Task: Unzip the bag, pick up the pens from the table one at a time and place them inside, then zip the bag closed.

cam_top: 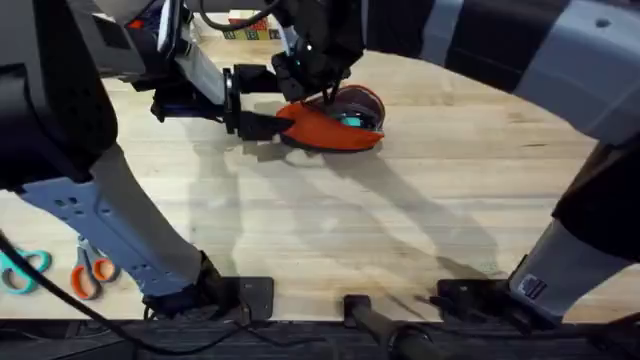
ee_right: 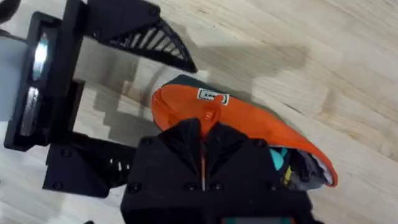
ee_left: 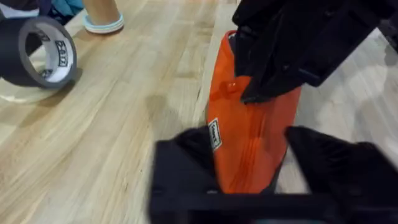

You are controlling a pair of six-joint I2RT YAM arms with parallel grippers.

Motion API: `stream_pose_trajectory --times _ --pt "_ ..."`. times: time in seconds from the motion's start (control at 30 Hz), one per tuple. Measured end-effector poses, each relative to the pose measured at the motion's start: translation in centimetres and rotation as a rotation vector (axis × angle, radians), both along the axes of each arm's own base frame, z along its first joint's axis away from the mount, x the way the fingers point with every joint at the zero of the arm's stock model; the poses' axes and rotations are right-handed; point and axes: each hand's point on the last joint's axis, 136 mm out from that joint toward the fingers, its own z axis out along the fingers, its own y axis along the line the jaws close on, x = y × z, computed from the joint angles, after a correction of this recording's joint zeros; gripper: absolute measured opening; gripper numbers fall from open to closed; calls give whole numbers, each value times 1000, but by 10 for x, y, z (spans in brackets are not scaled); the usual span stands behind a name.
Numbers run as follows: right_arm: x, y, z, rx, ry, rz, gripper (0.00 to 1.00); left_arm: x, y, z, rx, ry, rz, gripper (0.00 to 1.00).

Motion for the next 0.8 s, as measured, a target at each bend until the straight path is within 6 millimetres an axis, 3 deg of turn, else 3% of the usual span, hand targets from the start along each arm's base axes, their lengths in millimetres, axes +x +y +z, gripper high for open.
stream_pose_trajectory --times 0.13,0.17,0.8 --pt "1 0 0 -1 -3 -1 32 0 0 0 0 1 0 114" --pt "1 0 1 0 -5 -2 32 0 0 0 1 2 -1 61" --pt "-2 -4 -2 -16 11 -3 31 -1 -1 -1 4 1 -3 44"
